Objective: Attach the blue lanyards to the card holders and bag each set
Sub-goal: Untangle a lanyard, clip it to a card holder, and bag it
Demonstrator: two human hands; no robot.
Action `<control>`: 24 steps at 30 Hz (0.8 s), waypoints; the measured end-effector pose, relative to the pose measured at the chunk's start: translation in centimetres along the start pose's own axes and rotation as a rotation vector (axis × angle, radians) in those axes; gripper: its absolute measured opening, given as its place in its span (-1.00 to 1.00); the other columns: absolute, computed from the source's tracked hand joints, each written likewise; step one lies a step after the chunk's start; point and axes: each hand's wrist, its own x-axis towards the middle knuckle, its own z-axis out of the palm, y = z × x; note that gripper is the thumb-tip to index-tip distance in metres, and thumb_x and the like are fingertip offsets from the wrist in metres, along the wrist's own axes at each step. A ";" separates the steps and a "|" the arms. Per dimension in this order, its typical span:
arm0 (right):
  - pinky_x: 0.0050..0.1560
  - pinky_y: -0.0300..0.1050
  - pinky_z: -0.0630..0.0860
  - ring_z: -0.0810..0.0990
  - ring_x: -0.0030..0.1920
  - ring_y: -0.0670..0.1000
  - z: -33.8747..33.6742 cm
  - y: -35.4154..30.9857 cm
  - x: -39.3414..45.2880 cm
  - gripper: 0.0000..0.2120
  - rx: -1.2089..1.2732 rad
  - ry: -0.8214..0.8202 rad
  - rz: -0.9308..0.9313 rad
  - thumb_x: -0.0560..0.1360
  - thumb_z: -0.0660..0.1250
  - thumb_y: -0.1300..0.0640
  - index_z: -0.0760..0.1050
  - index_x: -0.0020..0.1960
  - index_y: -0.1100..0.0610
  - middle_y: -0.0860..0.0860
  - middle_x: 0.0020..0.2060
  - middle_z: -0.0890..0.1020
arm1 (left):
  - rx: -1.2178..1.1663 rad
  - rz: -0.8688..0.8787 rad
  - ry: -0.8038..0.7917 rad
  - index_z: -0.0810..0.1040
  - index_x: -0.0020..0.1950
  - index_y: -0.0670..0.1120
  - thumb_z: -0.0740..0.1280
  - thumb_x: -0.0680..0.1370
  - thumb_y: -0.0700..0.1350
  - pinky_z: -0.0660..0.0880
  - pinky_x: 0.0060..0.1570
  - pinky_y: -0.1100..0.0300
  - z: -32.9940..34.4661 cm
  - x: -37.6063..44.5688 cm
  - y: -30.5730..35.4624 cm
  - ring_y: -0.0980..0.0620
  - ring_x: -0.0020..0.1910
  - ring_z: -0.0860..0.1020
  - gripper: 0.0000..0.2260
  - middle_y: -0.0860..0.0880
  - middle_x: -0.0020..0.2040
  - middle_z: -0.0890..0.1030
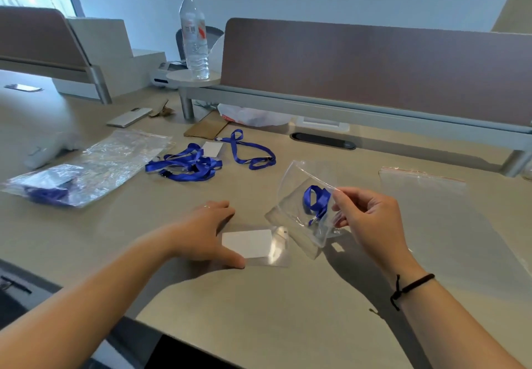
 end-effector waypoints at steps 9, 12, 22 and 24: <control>-0.19 -0.08 0.69 0.70 -0.21 0.03 0.4 0.1 -0.1 -0.91 0.016 0.028 0.013 0.56 0.38 0.09 0.67 -0.01 -0.03 -0.05 -0.24 0.72 | -0.180 -0.028 0.125 0.31 0.23 0.15 0.67 0.20 0.14 0.45 0.29 0.06 0.7 -0.1 -0.9 0.04 0.23 0.42 -0.25 0.09 0.24 0.43; -0.25 -0.15 0.66 0.69 -0.25 0.02 0.3 0.1 -0.1 -0.89 0.017 0.036 0.006 0.57 0.38 0.11 0.66 -0.05 -0.06 -0.05 -0.27 0.71 | -0.328 0.047 0.141 0.28 0.22 0.18 0.61 0.36 -0.12 0.53 0.15 0.15 0.6 -0.5 -0.7 0.09 0.09 0.51 -0.37 0.08 0.14 0.51; -0.23 -0.11 0.67 0.69 -0.24 0.00 0.2 0.4 0.0 -0.89 0.010 0.034 0.011 0.56 0.38 0.10 0.69 0.01 0.00 -0.08 -0.26 0.71 | -1.092 0.124 0.042 0.54 0.26 0.01 0.39 0.53 -0.37 0.65 -0.24 0.11 -3.1 -3.2 0.5 -0.02 -0.34 0.56 -0.61 -0.12 -0.31 0.58; -0.26 -0.17 0.66 0.69 -0.24 -0.03 0.2 0.4 0.0 -0.90 0.013 0.029 0.005 0.56 0.38 0.10 0.67 -0.02 -0.05 -0.11 -0.27 0.71 | -1.159 0.074 0.084 0.57 0.24 -0.09 0.41 0.53 -0.32 0.67 -0.25 0.13 -3.1 -2.8 1.6 -0.01 -0.33 0.61 -0.70 -0.12 -0.26 0.65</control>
